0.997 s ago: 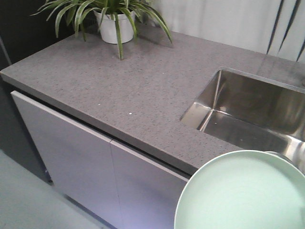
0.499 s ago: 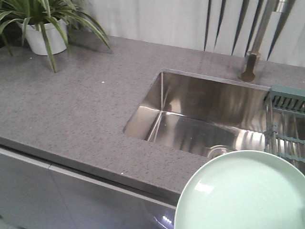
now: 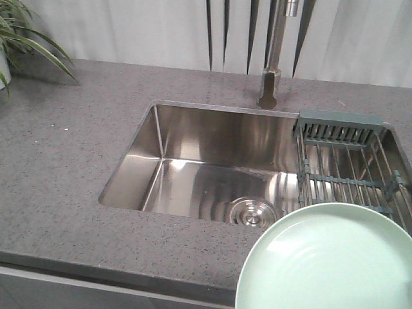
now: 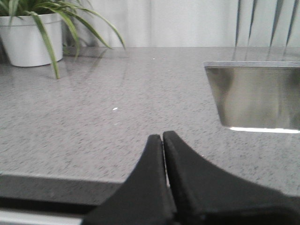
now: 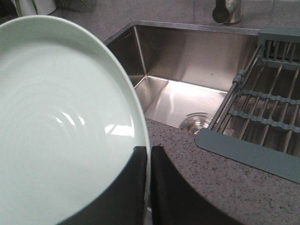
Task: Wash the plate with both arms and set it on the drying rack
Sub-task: 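Drive the base up to the stainless steel sink and stop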
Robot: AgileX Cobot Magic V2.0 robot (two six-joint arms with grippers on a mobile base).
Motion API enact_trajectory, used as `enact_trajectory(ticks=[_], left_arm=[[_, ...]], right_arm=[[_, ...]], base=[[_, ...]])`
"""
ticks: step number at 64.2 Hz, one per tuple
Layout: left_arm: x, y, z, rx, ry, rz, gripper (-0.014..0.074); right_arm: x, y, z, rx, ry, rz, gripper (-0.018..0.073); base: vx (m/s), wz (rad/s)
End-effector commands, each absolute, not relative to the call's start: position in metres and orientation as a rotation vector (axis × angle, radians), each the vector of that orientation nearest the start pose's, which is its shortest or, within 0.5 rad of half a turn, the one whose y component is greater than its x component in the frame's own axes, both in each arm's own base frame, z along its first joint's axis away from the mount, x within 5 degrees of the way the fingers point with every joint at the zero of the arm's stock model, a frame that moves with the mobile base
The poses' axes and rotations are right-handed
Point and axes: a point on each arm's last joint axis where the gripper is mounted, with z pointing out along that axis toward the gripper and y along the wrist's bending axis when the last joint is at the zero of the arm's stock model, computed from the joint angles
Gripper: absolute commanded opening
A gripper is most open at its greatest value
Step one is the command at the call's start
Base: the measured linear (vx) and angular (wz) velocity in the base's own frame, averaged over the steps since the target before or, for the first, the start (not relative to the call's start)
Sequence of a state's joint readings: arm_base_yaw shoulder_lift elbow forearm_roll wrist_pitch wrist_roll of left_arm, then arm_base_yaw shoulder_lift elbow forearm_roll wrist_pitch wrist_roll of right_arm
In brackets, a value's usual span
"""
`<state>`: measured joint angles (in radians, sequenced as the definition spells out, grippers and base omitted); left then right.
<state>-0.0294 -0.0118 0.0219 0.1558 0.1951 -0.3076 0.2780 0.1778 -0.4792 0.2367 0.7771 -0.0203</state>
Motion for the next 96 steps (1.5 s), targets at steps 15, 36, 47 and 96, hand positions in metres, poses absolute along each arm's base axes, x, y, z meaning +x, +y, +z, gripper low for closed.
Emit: enact_trajectory(ticks=[15,36,47,96], left_arm=[[0.0543,-0.0002,0.2046,-0.109,1.578,-0.136,-0.0006],[0.0543,-0.0002,0.2046,-0.109,1.578,-0.136,-0.0006],[0.0543,-0.0002,0.2046,-0.109,1.578,-0.136,-0.0006],[0.0543,-0.0002,0.2046,-0.109,1.578,-0.136,-0.0006]], right_arm=[[0.0327,0.0241,0.3079,-0.211,1.858,0.454,-0.0001],[0.0327,0.0241,0.3079,-0.211,1.858,0.454,-0.0001],[0.0327,0.0241,0.3079,-0.211,1.858,0.454,-0.0001],[0.0327,0.0241,0.3079,-0.211,1.858,0.454,-0.0001]], base=[[0.05,-0.23],[0.04,-0.17],[0.03,-0.13],[0.04,-0.07]])
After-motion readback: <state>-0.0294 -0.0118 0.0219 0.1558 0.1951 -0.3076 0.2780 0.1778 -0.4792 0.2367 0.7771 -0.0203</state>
